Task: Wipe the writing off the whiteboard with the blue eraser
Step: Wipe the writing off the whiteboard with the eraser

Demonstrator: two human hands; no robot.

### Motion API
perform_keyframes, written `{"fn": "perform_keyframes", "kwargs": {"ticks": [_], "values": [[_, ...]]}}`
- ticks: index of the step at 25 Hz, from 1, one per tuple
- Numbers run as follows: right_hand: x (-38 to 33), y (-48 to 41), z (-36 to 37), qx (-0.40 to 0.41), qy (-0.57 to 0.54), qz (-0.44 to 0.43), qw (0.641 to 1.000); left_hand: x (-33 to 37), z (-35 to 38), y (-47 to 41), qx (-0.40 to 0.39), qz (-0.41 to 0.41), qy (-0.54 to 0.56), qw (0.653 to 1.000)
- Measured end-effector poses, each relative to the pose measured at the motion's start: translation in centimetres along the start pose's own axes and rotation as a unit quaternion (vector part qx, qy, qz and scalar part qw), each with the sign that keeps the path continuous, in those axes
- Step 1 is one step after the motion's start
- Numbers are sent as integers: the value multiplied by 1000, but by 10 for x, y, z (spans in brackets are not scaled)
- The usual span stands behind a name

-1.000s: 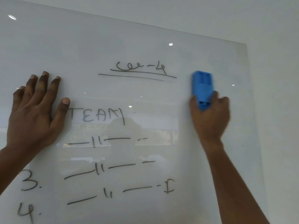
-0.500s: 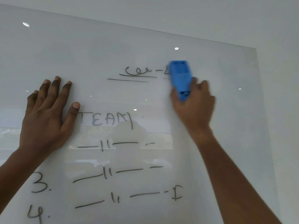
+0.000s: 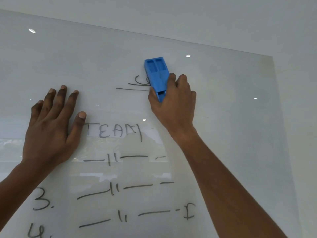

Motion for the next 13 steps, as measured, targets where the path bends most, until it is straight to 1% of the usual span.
{"fn": "perform_keyframes", "kwargs": {"ticks": [1, 2, 3, 5, 7, 8, 9, 10, 11, 12, 13], "values": [[4, 0, -2, -4, 13, -28, 1000, -1, 0, 0, -3, 2, 0, 1000], [17, -3, -8, 0, 29, -28, 999, -1, 0, 0, -4, 4, 1, 1000], [34, -6, -16, 8, 45, 4, 999, -1, -1, 0, -1, 4, 2, 1000], [78, -9, -36, 49, 78, 147, 985, 1, -2, 0, 13, 1, 5, 1000], [111, -10, -56, 100, 79, 283, 951, 4, -1, 1, 29, 0, 1, 1000], [116, -12, -60, 117, 66, 328, 935, 6, -1, 0, 32, 0, -2, 999], [113, -14, -57, 127, 52, 353, 926, 6, -1, 0, 32, 0, -4, 999], [103, -17, -51, 126, 44, 359, 924, 6, -1, 0, 31, 0, -4, 1000], [88, -20, -43, 113, 41, 339, 933, 6, -1, 0, 29, 0, -3, 1000], [67, -18, -33, 92, 38, 291, 951, 6, -1, 0, 28, -1, -3, 1000], [43, -12, -21, 70, 27, 215, 974, 6, -1, 1, 28, -3, -3, 1000]]}}
Point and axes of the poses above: each hand's wrist, its own y-axis away from the middle knuckle, its own z-axis out of the palm, x = y × z, the point moved 1 cm from there along -y, towards the middle knuckle, and after that the axes turned 12 degrees about -y, right-handed, at the moved point
